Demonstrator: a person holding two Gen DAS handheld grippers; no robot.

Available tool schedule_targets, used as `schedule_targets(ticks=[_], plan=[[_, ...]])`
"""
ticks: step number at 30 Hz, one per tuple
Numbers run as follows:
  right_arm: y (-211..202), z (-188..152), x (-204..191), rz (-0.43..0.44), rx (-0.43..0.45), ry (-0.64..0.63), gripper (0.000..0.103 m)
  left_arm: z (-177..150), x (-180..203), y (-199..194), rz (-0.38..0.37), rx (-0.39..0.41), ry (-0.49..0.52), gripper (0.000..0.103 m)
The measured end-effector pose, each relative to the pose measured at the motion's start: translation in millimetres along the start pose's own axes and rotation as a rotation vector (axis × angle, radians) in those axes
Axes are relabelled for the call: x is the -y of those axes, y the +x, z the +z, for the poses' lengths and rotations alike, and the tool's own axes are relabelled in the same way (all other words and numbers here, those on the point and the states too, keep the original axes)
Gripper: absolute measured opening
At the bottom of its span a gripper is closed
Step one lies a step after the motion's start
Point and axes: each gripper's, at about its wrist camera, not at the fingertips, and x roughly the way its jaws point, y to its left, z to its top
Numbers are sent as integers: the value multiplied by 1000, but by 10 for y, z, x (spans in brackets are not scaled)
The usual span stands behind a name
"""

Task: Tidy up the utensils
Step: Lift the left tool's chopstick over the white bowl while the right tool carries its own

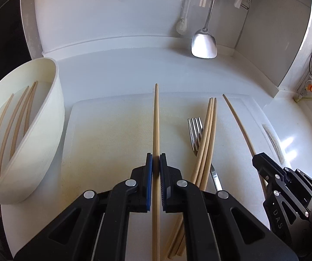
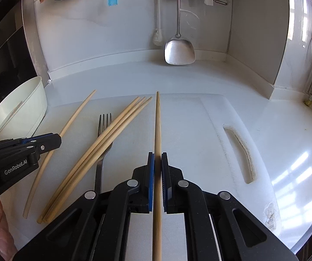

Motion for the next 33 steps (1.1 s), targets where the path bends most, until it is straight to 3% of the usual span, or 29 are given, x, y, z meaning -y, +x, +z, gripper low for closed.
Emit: schedule_targets(ticks=[7,15,25,33], plan=[[-312,232,40,30,35,-27,6,87,-50,-456,24,27,-82,7],[-714,609,-266,163,81,-125,6,115,-347,-1127,116,72,-201,7],[-875,1034,-1352,374,111,-232,6,144,-1331,-1662,250,121,-348,7],[-537,1228,-2385,445,31,-204,6,352,-2260,-1544,237,96,-337,7]])
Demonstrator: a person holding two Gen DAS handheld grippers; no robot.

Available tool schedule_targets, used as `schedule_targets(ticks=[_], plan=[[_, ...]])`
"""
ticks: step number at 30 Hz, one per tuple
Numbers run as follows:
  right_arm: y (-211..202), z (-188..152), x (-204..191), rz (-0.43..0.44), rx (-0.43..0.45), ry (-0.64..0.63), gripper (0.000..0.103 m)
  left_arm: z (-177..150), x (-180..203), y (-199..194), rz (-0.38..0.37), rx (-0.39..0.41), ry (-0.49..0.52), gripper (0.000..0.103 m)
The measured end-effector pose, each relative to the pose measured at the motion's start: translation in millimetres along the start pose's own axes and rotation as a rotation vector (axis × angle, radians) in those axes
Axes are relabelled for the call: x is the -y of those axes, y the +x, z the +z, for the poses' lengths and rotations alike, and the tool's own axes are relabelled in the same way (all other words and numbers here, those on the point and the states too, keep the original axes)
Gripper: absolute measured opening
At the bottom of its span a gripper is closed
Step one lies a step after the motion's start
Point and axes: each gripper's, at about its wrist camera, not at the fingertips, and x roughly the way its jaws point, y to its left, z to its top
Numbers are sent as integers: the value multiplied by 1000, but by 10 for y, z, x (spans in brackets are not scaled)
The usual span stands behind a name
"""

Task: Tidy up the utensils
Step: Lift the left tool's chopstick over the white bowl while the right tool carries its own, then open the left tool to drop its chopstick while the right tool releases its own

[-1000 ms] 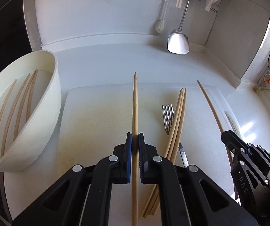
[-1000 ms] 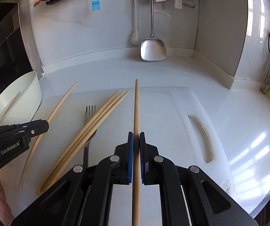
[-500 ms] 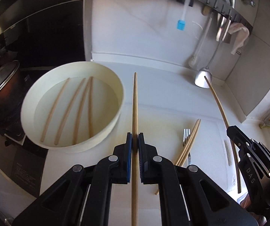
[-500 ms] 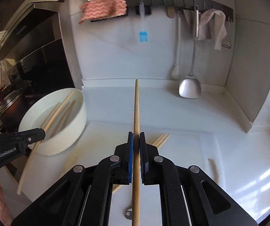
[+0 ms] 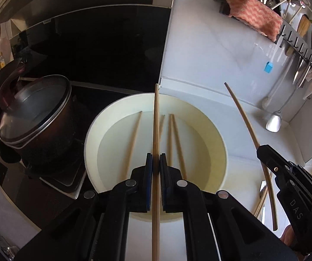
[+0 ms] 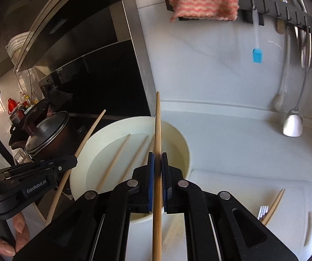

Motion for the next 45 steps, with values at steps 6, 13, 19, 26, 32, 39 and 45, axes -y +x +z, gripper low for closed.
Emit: schedule_targets(ticks=[6,13,19,26,32,39,45], plan=[[672,81,-199,-7,-98,93,6,188,-354,514,-36,-93,26,7],[1238,53,-254,-36,-213,172,6,273,-404,956,-91,-177,52,7],[1555,29,-233,-52,-301,203,6,268,-436,1252,-118,-246,60,7],[1741,-62,-150,-52,-398,265,6,248,-451,1444,-125,-296,56,7],[1795,-81,-145,-65,-437,261,6,210,-489,1571,-109,-339,51,7],[1854,-138,-113,-78,-478,257,7,173,-487,1644,-91,-373,42,12],[1808,-149,-101,-75,-473,246,7,149,-578,1597,-66,-374,22,33]])
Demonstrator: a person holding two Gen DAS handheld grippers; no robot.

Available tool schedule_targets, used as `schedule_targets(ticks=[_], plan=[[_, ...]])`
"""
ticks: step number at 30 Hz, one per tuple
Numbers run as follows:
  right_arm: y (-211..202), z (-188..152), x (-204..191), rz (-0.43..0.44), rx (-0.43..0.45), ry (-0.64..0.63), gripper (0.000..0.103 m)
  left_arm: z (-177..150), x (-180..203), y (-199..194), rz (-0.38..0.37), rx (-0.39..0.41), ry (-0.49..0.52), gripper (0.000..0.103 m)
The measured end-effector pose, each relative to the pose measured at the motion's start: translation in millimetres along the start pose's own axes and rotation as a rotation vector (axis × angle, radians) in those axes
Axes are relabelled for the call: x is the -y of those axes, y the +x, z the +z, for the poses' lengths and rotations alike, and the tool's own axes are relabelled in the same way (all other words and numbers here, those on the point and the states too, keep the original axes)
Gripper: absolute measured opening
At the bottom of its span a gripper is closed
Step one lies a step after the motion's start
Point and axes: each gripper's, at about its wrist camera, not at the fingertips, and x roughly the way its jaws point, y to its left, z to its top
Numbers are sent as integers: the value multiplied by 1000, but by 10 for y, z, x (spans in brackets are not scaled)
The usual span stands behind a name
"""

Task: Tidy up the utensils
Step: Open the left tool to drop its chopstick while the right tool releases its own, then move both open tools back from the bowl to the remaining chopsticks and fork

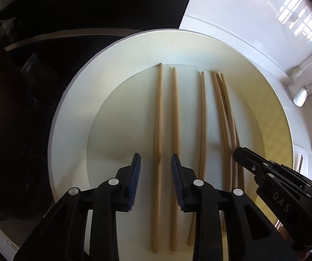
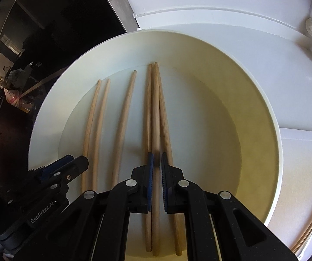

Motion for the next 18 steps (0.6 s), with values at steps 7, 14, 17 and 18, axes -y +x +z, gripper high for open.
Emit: schedule_targets(ticks=[7,14,17,18], plan=[[-294,-55,51,-4,73,-18,29,-86,65,-301,23,92,2,72],[-708,-206,117,-16,176,-60,44,-206,137,-615,67,157,-14,84],[-900,-290,181,-13,211,-85,51,-292,195,-733,87,172,-19,86],[-962,-334,210,-9,221,-91,52,-316,227,-760,86,174,-23,86]])
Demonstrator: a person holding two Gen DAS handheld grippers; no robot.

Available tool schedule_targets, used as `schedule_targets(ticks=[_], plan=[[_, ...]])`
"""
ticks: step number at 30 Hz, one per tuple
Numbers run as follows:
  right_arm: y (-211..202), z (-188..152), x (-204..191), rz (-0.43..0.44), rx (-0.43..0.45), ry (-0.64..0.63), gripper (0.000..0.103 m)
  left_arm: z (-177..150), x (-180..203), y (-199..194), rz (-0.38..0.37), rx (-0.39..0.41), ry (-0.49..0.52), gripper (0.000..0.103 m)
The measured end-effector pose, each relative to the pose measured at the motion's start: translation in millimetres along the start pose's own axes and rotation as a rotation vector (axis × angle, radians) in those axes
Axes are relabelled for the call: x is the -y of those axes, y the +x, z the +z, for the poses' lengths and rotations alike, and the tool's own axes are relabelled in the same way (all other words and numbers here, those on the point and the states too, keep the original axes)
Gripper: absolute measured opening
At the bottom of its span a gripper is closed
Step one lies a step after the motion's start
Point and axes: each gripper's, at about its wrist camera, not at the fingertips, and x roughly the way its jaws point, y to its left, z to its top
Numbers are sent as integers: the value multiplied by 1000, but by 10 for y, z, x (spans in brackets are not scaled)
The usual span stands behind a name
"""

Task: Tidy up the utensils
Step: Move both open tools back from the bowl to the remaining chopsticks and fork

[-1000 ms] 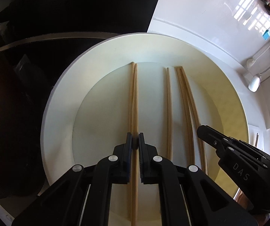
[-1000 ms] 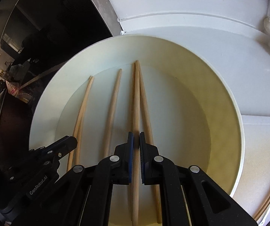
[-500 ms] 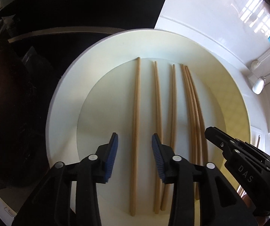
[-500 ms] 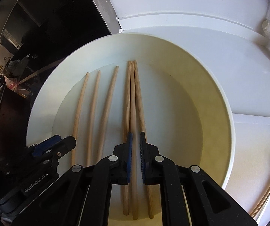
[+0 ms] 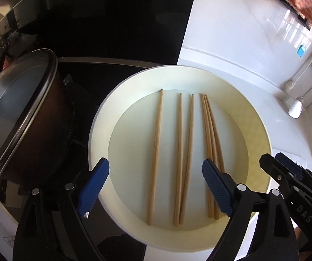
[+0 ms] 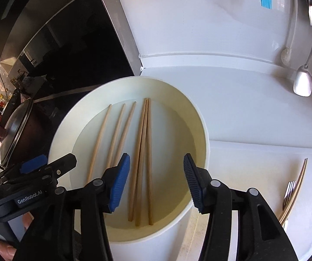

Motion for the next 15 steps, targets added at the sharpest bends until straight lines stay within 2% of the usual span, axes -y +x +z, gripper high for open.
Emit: schedule_targets(ticks=[8,15], plan=[[-469,-327,383,9,22,0,61,-300,291,-387,19,48,5,94],[-840,-771,907,-3,12,37,67,-682,821,-594,-9,66,25,96]])
